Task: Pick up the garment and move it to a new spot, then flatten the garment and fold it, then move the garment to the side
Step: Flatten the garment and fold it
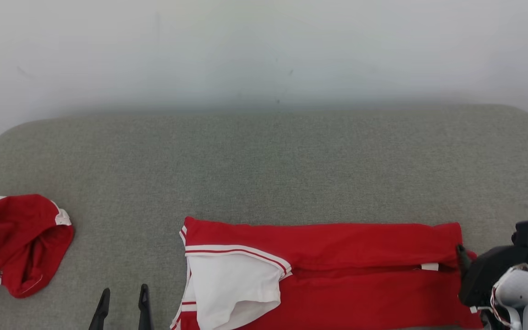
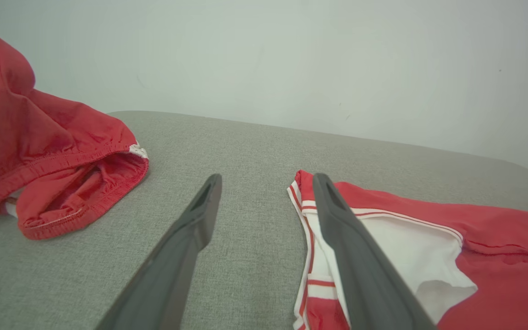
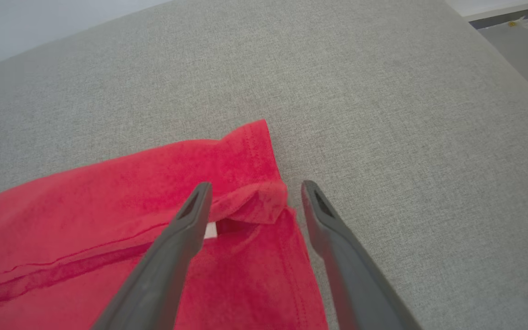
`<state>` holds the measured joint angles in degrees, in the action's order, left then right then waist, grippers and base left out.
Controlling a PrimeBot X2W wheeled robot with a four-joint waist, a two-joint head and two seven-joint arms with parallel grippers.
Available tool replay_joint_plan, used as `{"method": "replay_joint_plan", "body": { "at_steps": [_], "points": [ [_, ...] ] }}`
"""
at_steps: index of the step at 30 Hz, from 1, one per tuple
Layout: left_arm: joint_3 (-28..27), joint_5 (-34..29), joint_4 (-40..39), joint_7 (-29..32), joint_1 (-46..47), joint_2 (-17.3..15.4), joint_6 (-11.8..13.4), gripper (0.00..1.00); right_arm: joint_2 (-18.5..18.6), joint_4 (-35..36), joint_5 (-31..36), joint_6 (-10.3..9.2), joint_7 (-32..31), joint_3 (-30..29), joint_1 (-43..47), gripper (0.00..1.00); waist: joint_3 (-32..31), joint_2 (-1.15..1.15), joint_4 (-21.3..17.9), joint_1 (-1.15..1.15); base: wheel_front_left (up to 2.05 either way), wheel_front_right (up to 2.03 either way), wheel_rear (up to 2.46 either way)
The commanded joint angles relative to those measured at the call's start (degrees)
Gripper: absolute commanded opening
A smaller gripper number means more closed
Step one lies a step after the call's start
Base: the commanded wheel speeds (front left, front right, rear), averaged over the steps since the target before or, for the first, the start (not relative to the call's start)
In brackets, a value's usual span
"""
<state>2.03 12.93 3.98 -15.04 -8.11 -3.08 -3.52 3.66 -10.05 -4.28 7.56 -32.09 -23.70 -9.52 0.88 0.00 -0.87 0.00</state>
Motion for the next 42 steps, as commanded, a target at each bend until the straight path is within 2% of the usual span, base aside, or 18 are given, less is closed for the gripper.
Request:
{"method": "replay_joint_plan", "body": {
  "at_steps": [1,10,21,27,30,31,32,37,42],
  "points": [
    [0.0,-0.3,0.0,-0.2,0.9,0.2,-0.3,1.0,-0.1,-0.1,1.0,-0.15,-1.2,-0.4,-1.4,1.0,0.9,0.0,0.7,0.0,0.0,0.0,0.0],
    [1.5,0.5,0.7,-0.2,2.6,0.2,-0.2,1.0,0.9,-2.8,6.9,-0.15,-9.3,-2.9,-5.9,1.0,3.5,0.0,2.2,0.0,0.0,0.0,0.0],
    [1.4,0.8,0.6,-0.2,4.0,0.2,-0.1,1.0,0.9,-6.7,10.2,-0.16,-12.9,-3.8,-7.4,1.0,6.6,0.0,3.1,0.0,0.0,0.0,0.0],
    [1.5,0.9,0.9,-0.2,5.3,0.2,-0.2,1.0,0.0,-11.4,9.1,-0.15,-15.6,-3.1,-8.3,1.0,7.9,0.0,3.1,0.0,0.0,0.0,0.0],
    [1.7,0.9,0.9,-0.2,5.9,0.2,0.0,1.0,-0.8,-13.6,6.6,0.05,-17.6,-2.0,-8.4,1.0,8.2,0.0,3.1,0.0,0.0,0.0,0.0],
    [1.7,1.0,1.0,-0.2,6.0,0.2,0.2,1.0,-1.0,-13.7,6.0,0.05,-17.4,-1.9,-8.5,0.31,8.3,0.0,3.1,0.0,0.0,0.0,0.0],
    [1.7,1.1,1.0,-0.2,5.9,0.2,0.3,1.0,-1.1,-13.7,5.3,0.05,-16.7,-2.0,-8.8,0.0,8.3,0.0,3.1,0.0,0.0,0.0,0.0],
    [1.0,1.3,1.0,-0.2,5.6,0.2,0.5,1.0,-0.8,-13.2,5.1,-0.01,-13.5,-2.8,-10.9,0.0,8.5,0.0,2.1,0.0,0.0,0.0,0.0],
    [0.6,1.3,1.6,-0.2,5.4,0.2,0.3,1.0,-0.6,-11.4,7.2,-0.09,-8.4,-7.8,-14.2,0.0,8.5,0.0,0.8,0.0,0.0,0.0,0.0]
  ]
}}
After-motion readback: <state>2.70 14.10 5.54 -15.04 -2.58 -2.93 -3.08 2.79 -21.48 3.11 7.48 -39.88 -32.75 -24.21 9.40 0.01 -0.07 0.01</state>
